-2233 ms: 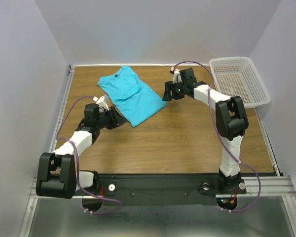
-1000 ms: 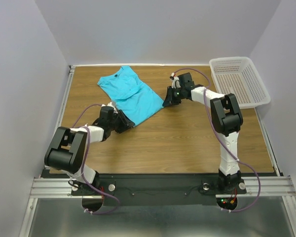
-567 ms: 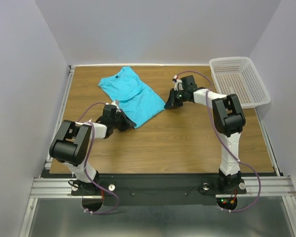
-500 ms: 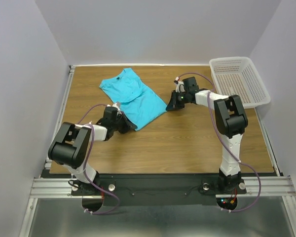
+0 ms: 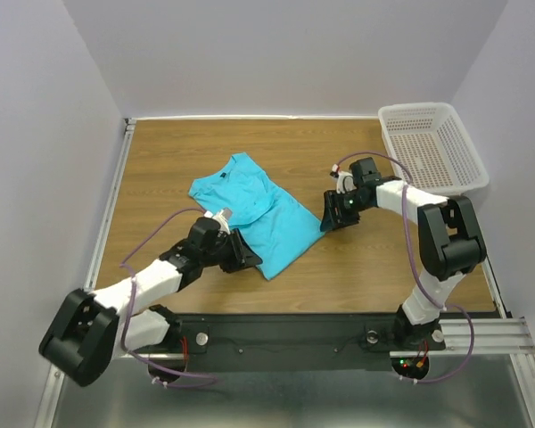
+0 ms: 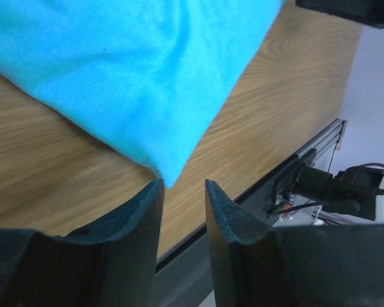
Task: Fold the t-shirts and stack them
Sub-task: Fold the tshirt
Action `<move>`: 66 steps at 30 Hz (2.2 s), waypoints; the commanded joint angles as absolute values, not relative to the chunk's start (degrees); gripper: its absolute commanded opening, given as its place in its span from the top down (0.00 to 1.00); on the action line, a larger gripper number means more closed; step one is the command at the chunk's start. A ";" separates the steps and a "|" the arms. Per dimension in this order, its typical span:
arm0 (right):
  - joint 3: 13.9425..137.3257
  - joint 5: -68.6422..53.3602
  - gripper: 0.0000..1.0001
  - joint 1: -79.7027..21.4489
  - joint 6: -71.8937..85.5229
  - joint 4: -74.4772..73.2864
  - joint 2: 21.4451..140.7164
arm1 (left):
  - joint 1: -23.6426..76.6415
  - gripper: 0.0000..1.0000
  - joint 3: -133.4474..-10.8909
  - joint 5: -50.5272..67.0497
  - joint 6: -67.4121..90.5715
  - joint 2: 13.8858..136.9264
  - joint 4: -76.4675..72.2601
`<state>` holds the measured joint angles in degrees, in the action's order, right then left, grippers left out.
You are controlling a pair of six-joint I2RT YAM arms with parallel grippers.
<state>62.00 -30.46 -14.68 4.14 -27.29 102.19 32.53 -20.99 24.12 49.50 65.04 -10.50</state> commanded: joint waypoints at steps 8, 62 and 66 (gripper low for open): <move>70.14 -36.90 0.35 -13.89 -13.34 -28.30 94.57 | 31.91 0.50 -30.32 18.36 39.30 52.55 -1.20; 65.66 -61.52 0.47 -5.10 -51.28 -38.02 92.47 | 23.29 0.52 -62.17 10.10 0.70 78.51 7.83; 63.02 -60.91 0.23 -5.27 -81.31 -49.71 90.00 | 23.38 0.48 -53.81 13.88 4.03 70.33 3.79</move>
<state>64.29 -58.54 -5.26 -51.99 -37.74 93.23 23.16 -59.90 8.91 2.17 75.20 7.75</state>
